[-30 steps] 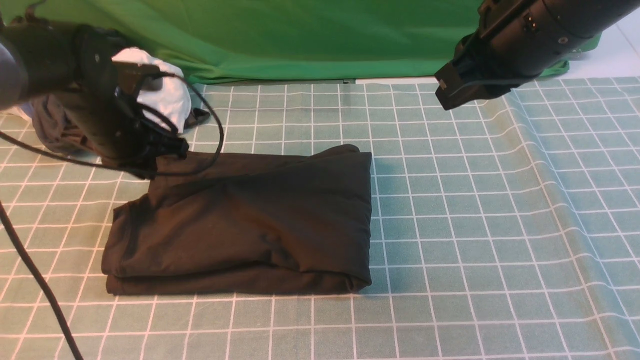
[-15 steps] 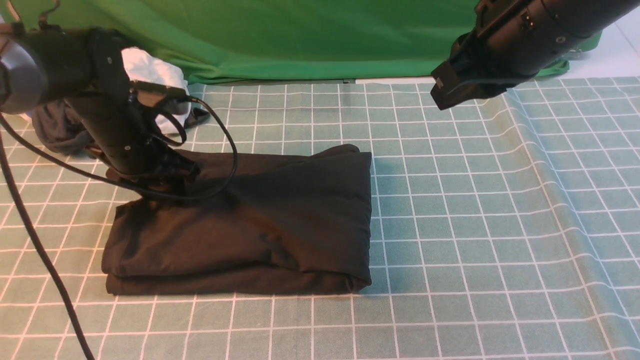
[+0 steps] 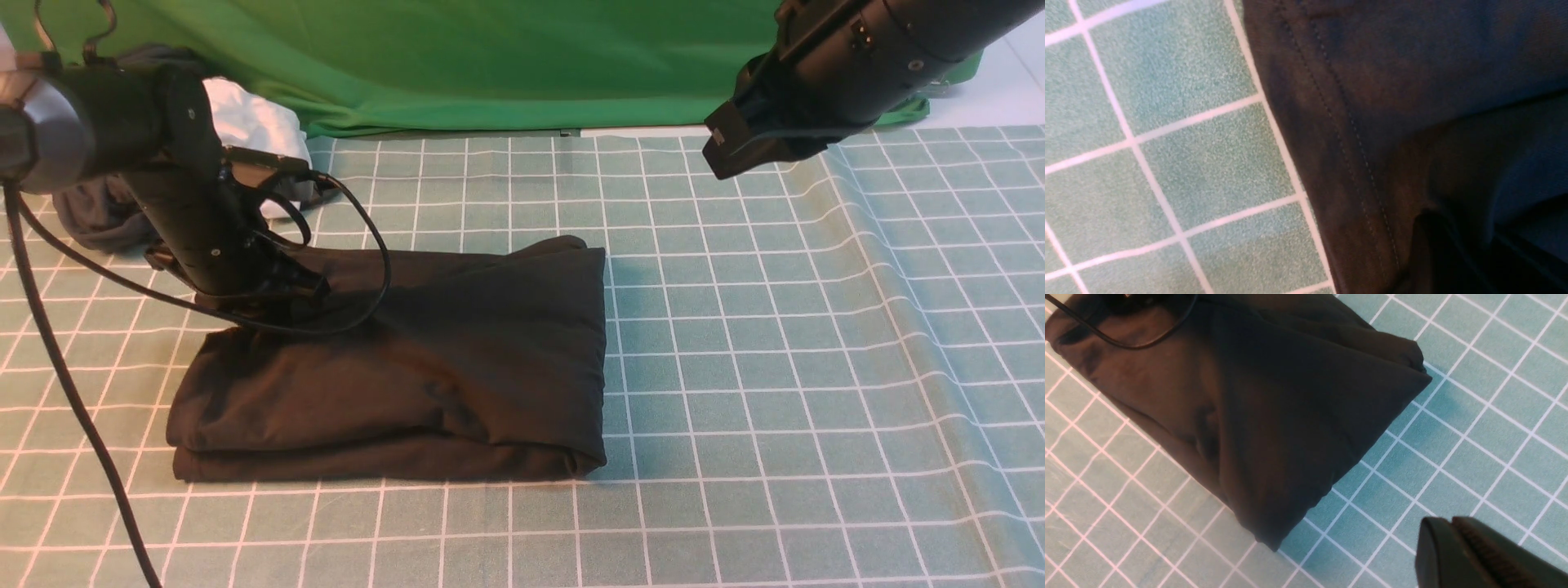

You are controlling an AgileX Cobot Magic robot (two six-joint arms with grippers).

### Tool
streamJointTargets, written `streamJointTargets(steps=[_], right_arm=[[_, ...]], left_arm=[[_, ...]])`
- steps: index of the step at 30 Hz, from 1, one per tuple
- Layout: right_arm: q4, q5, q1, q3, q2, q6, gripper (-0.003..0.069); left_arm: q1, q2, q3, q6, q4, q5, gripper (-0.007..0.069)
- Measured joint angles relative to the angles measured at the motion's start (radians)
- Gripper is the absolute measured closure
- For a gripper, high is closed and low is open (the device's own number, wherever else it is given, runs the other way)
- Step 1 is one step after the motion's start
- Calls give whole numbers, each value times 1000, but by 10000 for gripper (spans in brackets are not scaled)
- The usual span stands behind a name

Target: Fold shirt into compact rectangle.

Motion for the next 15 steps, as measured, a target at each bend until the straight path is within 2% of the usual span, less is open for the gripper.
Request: streamJointTargets(steps=[15], right_arm=[[2, 0, 0, 0, 0, 0, 634]], left_arm=[[13, -61, -46, 14, -28, 76, 612]])
